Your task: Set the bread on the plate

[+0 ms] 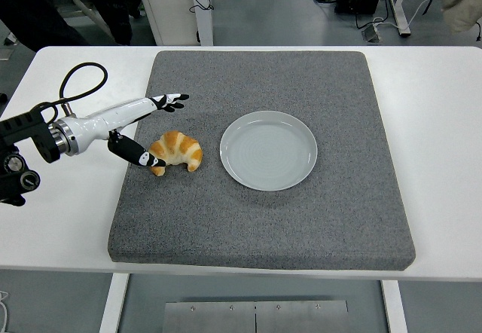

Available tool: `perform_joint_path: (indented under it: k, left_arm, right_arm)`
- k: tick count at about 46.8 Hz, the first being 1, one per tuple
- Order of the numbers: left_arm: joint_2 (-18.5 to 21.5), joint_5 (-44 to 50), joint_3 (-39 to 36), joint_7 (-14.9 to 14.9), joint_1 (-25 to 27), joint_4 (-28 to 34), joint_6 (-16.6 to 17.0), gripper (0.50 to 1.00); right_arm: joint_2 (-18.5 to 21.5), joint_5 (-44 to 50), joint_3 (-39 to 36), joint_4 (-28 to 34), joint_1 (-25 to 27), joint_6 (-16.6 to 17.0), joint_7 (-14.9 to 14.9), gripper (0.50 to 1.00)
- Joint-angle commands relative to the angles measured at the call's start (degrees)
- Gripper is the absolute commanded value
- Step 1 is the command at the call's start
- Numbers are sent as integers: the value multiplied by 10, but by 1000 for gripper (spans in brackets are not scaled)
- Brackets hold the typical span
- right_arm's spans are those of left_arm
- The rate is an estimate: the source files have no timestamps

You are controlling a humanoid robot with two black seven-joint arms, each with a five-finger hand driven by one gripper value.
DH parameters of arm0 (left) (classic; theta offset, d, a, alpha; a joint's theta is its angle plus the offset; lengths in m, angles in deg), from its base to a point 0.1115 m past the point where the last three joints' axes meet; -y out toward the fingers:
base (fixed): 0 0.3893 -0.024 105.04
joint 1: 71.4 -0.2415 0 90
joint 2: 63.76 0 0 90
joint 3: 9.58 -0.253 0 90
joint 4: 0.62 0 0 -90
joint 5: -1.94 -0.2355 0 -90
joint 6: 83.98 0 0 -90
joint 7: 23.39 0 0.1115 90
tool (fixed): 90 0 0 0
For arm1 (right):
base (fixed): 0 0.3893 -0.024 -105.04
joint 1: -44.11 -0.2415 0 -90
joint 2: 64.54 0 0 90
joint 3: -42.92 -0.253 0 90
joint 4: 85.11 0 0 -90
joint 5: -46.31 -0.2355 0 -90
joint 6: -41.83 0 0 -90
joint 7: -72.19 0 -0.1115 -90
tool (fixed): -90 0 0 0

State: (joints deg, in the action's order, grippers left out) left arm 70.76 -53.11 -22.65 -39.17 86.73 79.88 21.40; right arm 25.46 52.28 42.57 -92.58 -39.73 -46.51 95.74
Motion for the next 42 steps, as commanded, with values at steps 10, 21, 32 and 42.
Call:
perform_joint_path:
  k: [10, 21, 32, 42]
  left_arm:
    - [-41, 1, 0, -12, -34, -41, 31, 942]
    - [-65, 3, 2, -17, -47, -64, 41, 942]
    - [-87, 7, 16, -24, -63, -95, 41, 940]
    - [-101, 9, 18, -29, -72, -117, 41, 937]
  right_arm:
    - [0, 0, 0, 0, 0, 0, 0, 1000]
    - [0, 0, 0, 1, 1, 0, 0, 1000]
    - [0, 0, 0, 1, 2, -1, 0, 1000]
    - [0, 0, 0, 1, 2, -1, 0, 1000]
